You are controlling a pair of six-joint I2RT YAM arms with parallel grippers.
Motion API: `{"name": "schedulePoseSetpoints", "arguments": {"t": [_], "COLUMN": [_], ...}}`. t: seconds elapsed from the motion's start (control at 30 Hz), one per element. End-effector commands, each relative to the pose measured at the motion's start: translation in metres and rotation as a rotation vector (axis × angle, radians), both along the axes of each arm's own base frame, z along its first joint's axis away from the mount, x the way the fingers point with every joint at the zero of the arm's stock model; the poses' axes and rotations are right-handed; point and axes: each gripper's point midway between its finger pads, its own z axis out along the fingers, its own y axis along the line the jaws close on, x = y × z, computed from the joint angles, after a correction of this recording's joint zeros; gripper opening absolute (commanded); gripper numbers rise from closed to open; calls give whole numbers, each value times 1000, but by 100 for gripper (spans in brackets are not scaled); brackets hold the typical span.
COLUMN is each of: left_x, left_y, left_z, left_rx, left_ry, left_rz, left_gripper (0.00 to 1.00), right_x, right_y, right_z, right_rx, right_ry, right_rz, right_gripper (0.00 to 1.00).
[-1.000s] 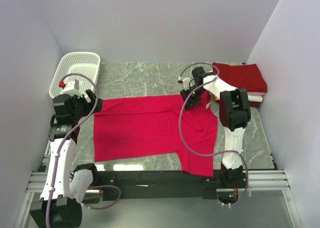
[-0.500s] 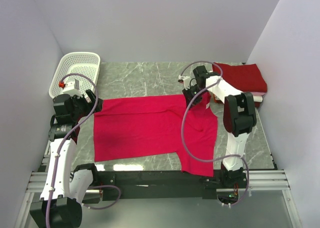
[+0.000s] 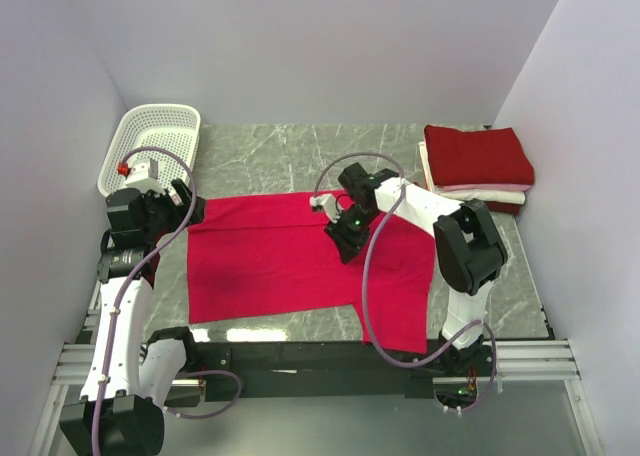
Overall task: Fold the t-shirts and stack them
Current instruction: Fold the tshirt
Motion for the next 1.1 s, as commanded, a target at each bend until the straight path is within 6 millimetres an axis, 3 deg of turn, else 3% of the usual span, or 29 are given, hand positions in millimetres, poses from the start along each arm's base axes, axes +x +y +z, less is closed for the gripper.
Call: {"name": "schedulePoseSetpoints", "arguments": {"t": [0.0, 0.1, 0.17, 0.3, 0.4, 0.53, 0.63, 0.67, 0.7, 0.77, 0.9, 0.93, 1.07], "left_x": [5, 5, 6, 8, 14, 29, 48, 62, 64, 79, 99, 102, 126], "left_y": [-2, -4, -4, -10, -19, -31, -39, -33, -44, -49, -52, -53, -61], "left_z": [11, 11, 9, 0, -13, -28, -39, -45, -51, -64, -92, -110, -123], "left_rx": [12, 11, 10, -13, -58, -84, -39, -23, -10, 0, 24, 26, 30], "left_ry": [-52, -53, -47, -18, 31, 146, 224, 253, 281, 336, 421, 470, 506], "left_rz": [-24, -31, -36, -62, -102, -113, -92, -61, -85, -77, -63, -63, -77], "left_gripper": [86, 86, 86, 85, 82, 72, 66, 64, 56, 48, 46, 45, 44], "right_x": [10, 50, 86, 161, 191, 215, 227, 231, 233, 238, 240, 239, 241], "right_y": [2, -18, -53, -120, -149, -174, -183, -186, -188, -195, -202, -203, -207], "right_z": [34, 61, 68, 59, 47, 36, 27, 27, 21, 20, 10, 8, 4], "right_rx": [42, 60, 48, -79, -147, -228, -258, -273, -286, -320, -358, -361, -383], "right_ry": [-88, -172, -208, -298, -327, -379, -379, -390, -386, -408, -412, -409, -421], "right_rz": [-5, -117, -249, -493, -614, -722, -766, -779, -786, -806, -808, -811, -815], "right_gripper": [43, 43, 43, 43, 43, 43, 42, 42, 42, 42, 41, 41, 41]}}
